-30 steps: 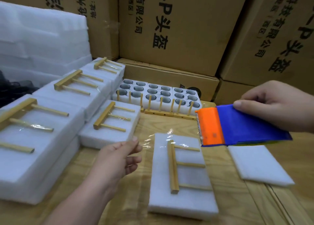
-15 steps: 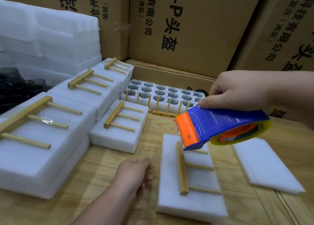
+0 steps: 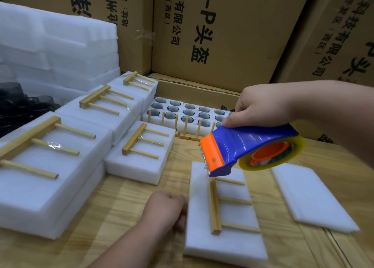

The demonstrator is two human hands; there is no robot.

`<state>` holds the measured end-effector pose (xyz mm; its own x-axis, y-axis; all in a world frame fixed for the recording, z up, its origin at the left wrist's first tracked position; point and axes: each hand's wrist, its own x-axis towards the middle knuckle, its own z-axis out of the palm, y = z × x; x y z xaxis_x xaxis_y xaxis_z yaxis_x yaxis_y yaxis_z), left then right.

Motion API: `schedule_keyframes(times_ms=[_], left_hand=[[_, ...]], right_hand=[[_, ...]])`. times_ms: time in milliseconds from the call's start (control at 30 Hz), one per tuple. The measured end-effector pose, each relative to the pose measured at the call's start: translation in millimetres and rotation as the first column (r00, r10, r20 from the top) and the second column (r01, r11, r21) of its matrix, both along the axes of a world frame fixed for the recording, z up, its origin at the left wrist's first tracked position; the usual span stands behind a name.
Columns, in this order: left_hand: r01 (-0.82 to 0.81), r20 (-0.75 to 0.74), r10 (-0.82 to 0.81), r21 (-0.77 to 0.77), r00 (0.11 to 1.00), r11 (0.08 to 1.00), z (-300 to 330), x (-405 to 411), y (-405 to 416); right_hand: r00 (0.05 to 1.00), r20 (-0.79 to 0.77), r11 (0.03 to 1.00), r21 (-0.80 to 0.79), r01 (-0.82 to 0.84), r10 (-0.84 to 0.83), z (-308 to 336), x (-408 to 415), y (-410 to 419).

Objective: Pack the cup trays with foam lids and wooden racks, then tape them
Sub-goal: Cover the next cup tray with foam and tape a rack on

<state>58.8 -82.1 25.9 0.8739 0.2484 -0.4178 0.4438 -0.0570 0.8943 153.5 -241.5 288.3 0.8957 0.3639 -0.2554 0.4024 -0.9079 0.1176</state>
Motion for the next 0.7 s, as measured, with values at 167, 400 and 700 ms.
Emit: schedule_keyframes(times_ms=[167,400,700], left_hand=[[0.038,0.040,-0.048,0.223,0.998,0.974,-5.9,0.2,-2.9],[0.023,0.074,-0.056,0.388,0.996,0.921,-7.1,-1.3,0.8],[0.222,0.339,-0.173,-0.112,0.925,0.969,-12.8,-22.1,-25.9]], right_hand=[[1.000,-0.004,1.000,0.008,0.012,-0.012,-3.8,2.4,-4.8],[1.000,0.006,1.000,0.000,0.005,-0.005,-12.6,1.4,-16.1],[0.999,-0.046,0.999,-0.036,0.018,-0.020,-31.7,0.0,-32.6]])
